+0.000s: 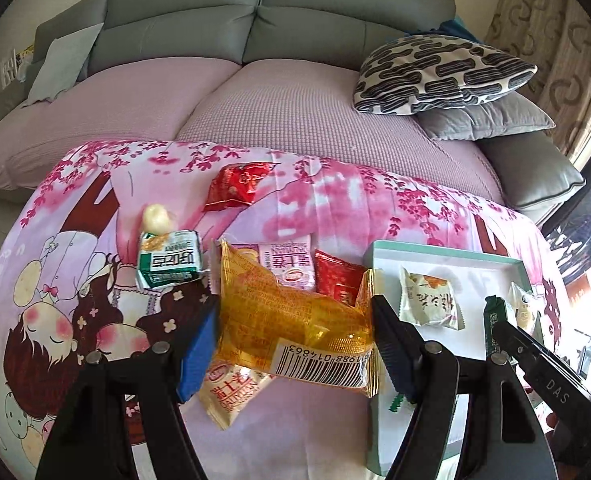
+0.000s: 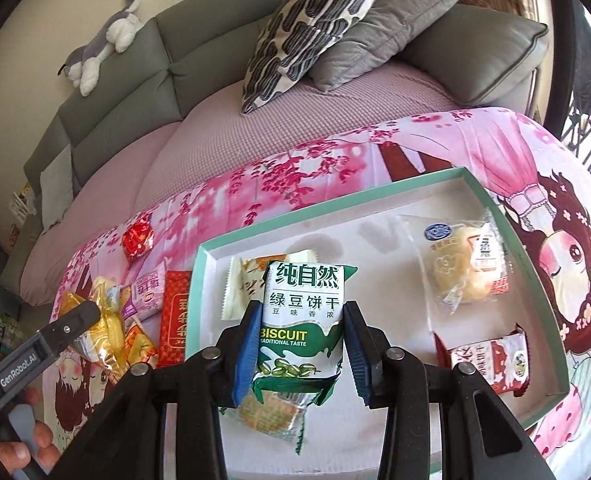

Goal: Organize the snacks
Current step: 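Carry bean biscuit packet with right while left carries yellow cake over the tray, then lower and open right gripper on biscuit packet while left releases yellow cake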

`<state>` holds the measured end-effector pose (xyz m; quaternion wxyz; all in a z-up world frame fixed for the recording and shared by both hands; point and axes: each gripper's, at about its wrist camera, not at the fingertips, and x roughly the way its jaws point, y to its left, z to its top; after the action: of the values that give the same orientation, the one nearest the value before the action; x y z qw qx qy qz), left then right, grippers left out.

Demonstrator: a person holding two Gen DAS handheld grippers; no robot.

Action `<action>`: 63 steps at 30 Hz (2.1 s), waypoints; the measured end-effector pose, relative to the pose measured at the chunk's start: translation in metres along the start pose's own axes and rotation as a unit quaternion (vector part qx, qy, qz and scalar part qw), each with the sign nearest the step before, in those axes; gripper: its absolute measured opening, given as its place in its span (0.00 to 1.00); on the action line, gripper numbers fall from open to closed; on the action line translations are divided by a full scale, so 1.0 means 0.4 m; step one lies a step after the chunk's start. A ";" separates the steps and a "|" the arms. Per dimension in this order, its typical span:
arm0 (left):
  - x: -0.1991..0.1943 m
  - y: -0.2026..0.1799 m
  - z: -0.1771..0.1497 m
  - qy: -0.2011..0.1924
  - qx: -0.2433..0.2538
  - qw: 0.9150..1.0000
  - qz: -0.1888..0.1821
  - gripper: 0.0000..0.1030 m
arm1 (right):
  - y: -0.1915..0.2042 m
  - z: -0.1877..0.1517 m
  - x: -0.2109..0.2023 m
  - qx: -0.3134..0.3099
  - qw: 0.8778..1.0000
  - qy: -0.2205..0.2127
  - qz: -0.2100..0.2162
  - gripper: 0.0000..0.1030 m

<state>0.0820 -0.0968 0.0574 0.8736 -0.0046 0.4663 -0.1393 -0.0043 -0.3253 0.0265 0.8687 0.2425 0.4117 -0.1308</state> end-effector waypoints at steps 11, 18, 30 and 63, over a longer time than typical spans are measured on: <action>0.044 -0.168 0.012 0.008 0.033 0.998 -0.047 0.72 | -0.065 0.029 -0.001 0.022 1.000 -0.018 0.002 0.41; 0.091 -0.240 0.031 0.011 0.045 0.997 -0.060 0.72 | -0.076 0.036 0.016 0.020 1.000 -0.021 -0.003 0.41; 0.170 -0.286 0.024 0.035 0.047 0.996 -0.064 0.72 | -0.104 0.032 0.042 0.022 1.000 -0.008 -0.017 0.41; 0.202 -0.284 0.017 0.075 0.045 0.994 -0.070 0.81 | -0.079 0.019 0.098 -0.010 0.998 0.041 -0.047 0.51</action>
<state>0.1029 -0.2268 0.0113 0.8238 0.0128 0.5221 -0.2205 0.0118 -0.3570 -0.0099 0.8462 0.2190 0.4595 -0.1576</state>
